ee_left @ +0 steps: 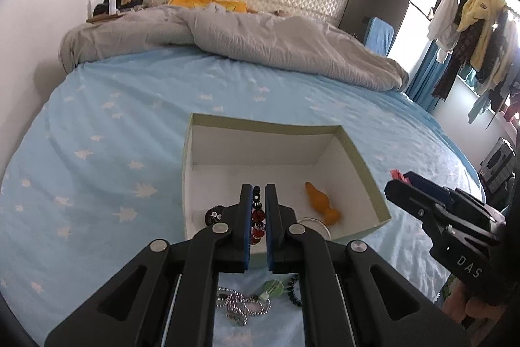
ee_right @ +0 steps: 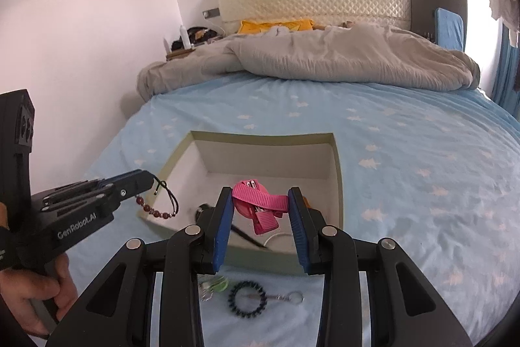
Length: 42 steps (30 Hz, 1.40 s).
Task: Organize jewelry
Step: 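Lift both held pieces and carry them over the green box with both tools, then open the left tool over the box while the right tool releases the pink keychain inside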
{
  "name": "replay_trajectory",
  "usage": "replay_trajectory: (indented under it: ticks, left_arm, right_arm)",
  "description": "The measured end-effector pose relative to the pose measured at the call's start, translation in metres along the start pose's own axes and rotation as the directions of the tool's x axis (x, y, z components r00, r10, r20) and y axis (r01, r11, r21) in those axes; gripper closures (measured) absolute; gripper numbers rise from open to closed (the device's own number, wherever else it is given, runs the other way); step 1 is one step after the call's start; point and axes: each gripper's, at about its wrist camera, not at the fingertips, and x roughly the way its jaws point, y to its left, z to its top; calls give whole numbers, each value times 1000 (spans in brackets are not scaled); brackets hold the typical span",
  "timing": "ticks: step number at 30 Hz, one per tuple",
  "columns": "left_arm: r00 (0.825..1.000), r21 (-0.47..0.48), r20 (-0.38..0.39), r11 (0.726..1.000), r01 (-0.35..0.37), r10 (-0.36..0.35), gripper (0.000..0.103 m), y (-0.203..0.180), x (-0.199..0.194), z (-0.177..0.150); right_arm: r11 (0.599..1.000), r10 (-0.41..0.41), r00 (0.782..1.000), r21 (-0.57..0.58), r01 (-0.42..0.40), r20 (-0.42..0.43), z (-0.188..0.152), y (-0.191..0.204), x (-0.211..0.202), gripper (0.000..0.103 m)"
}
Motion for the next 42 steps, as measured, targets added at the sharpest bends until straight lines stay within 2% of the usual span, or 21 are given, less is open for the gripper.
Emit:
replay_trajectory:
  ticks: [11,20,28,30,32,33,34,42]
  left_arm:
    - [997,10,-76,1000,-18,18,96,6,50,7]
    - [994,2,-112,1000,-20,20,96,11,76,5]
    - [991,-8,-123,999,-46,44,96,12,83,8]
    - [991,-24,-125,999,-43,40,95,14,80,9]
    - [991,-32,-125,998,-54,49,80,14,75,10]
    - [992,-32,-113,997,-63,59,61,13,70,11]
    - [993,-29,-95,997,-68,65,50,13,65,12]
    - [998,-5,9,998,-69,69,50,2,4,20]
  right_arm:
    - [1000,-22,995,13,23,-100,0,-14,59,71]
    - [1000,-10,990,21,13,-143,-4,-24,89,71]
    - [1000,-12,989,25,16,-150,-2,-26,92,71]
    - [999,-15,989,25,19,-145,-2,-26,88,66]
    - [1000,-14,991,22,17,-134,0,-25,82,64]
    - [1000,-10,991,23,13,-130,1,-24,78,63]
    - [1000,-9,992,25,12,-125,2,-24,75,62]
    - [1000,0,1000,21,0,-22,17,-14,15,61]
